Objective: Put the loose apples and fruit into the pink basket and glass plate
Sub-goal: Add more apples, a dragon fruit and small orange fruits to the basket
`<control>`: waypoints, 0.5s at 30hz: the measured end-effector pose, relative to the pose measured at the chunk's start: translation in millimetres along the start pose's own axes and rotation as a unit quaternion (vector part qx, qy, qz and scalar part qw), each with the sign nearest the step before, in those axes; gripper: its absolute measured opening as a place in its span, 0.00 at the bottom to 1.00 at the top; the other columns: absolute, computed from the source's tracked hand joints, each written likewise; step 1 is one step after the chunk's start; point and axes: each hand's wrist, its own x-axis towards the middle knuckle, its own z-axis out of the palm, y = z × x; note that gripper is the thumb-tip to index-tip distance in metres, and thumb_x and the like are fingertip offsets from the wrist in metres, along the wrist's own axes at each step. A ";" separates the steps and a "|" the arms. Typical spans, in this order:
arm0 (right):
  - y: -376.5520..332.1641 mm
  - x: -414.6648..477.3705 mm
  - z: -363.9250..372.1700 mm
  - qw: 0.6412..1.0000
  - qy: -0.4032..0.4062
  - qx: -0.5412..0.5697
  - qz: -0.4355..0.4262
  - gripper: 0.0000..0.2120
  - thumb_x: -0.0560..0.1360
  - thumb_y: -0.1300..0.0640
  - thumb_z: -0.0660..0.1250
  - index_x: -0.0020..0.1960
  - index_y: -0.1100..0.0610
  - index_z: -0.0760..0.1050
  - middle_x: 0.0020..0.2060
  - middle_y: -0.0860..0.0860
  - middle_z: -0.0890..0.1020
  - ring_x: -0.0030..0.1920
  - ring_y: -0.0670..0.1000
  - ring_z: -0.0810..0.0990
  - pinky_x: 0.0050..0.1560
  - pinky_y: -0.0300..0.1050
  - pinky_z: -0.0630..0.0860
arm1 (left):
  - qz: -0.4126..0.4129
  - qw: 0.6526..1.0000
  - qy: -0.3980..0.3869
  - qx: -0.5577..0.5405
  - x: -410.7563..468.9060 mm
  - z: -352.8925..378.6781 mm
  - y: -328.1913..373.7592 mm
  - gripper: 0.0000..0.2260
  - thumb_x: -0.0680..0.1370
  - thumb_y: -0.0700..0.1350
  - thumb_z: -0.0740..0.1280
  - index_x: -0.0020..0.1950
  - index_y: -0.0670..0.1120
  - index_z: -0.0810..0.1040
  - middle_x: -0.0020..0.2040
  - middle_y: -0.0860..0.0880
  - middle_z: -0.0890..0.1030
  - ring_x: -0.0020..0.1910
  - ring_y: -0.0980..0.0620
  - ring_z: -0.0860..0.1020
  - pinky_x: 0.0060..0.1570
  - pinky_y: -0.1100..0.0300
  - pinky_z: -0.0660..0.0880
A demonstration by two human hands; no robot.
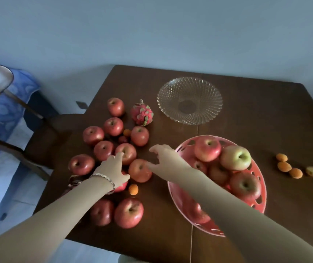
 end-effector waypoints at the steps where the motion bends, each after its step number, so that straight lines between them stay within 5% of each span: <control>1: -7.1 14.4 17.9 0.998 -0.023 -0.009 0.059 0.27 0.74 0.50 0.65 0.70 0.59 0.64 0.65 0.59 0.69 0.64 0.59 0.72 0.63 0.50 0.70 | -0.005 0.999 -0.016 0.030 3.0 -0.1 -14.2 0.37 0.70 0.52 0.70 0.74 0.47 0.55 0.70 0.43 0.65 0.67 0.42 0.68 0.66 0.48 0.68; 4: -13.8 42.9 59.8 0.981 -0.055 -0.040 0.180 0.34 0.72 0.43 0.65 0.70 0.60 0.58 0.67 0.61 0.66 0.67 0.63 0.68 0.63 0.55 0.68 | 0.037 0.994 -0.030 0.099 7.6 5.6 -32.4 0.41 0.69 0.55 0.71 0.74 0.48 0.52 0.69 0.44 0.66 0.67 0.44 0.69 0.64 0.50 0.69; 9: -9.2 57.9 85.7 0.969 -0.016 0.027 0.247 0.43 0.66 0.43 0.72 0.72 0.57 0.55 0.66 0.59 0.65 0.64 0.60 0.71 0.60 0.50 0.72 | 0.079 0.984 -0.036 0.154 16.9 15.8 -43.4 0.36 0.67 0.58 0.72 0.70 0.49 0.60 0.65 0.47 0.70 0.64 0.46 0.71 0.60 0.51 0.69; 15: -20.1 36.3 73.1 0.979 0.104 0.087 0.155 0.40 0.60 0.51 0.77 0.65 0.51 0.61 0.59 0.55 0.63 0.50 0.53 0.75 0.49 0.42 0.75 | 0.122 0.980 0.007 0.156 19.0 21.7 -50.4 0.36 0.66 0.59 0.70 0.69 0.50 0.61 0.62 0.49 0.73 0.61 0.47 0.73 0.58 0.52 0.68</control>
